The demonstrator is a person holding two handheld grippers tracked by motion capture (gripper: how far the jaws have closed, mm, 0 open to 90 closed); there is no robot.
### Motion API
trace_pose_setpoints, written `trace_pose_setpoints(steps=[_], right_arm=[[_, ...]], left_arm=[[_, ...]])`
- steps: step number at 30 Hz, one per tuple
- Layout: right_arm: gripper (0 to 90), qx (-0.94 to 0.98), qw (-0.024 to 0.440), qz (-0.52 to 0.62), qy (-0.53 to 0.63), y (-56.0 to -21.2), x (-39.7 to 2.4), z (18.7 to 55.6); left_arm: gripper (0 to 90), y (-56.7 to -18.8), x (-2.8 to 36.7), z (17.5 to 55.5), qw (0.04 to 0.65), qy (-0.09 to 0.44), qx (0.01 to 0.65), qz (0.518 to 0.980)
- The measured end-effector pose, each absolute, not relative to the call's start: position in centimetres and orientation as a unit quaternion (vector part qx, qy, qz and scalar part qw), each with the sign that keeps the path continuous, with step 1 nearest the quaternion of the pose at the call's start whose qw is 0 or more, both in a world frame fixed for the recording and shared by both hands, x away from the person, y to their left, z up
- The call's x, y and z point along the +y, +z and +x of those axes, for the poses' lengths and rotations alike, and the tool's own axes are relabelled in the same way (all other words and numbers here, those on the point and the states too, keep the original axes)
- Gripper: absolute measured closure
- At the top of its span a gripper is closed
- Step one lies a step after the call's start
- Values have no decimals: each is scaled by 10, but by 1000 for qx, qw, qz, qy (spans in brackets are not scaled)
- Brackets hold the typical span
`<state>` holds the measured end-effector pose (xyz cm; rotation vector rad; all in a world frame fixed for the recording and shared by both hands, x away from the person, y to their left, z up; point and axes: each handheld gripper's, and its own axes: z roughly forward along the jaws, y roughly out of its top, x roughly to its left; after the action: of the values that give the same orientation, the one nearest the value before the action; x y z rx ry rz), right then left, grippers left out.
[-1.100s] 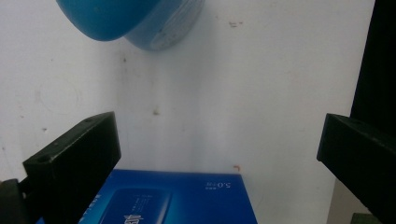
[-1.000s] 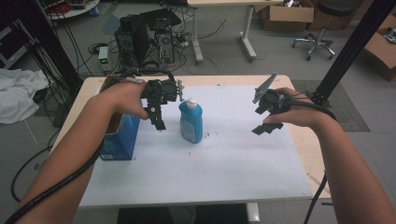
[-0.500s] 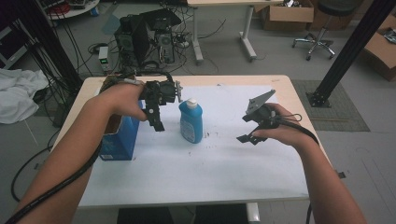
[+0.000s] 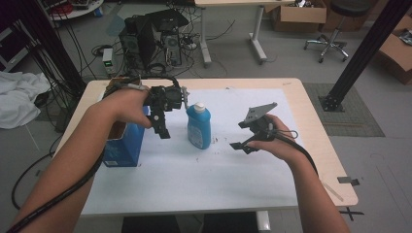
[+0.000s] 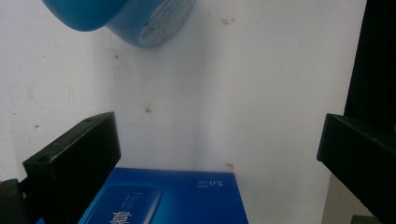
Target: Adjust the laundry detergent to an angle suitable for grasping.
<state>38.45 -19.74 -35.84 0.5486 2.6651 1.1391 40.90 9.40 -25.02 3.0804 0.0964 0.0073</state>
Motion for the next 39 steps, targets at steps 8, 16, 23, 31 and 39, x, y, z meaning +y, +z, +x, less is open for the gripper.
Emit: trace_pose_setpoints(steps=[8,16,23,31,39], right_arm=[[151,879,111,196,419,-374,-173,388],[151,859,123,202,454,-389,-151,390],[150,846,127,206,475,-400,-137,392],[149,829,131,219,499,-411,-127,397],[149,814,142,226,516,-417,-111,400]], left_arm=[[1,-251,96,407,31,1,34,999],[1,-251,97,406,30,1,36,999],[1,-252,96,405,30,0,35,999],[1,-255,97,406,32,-3,36,999],[1,-255,97,407,30,-4,35,999]])
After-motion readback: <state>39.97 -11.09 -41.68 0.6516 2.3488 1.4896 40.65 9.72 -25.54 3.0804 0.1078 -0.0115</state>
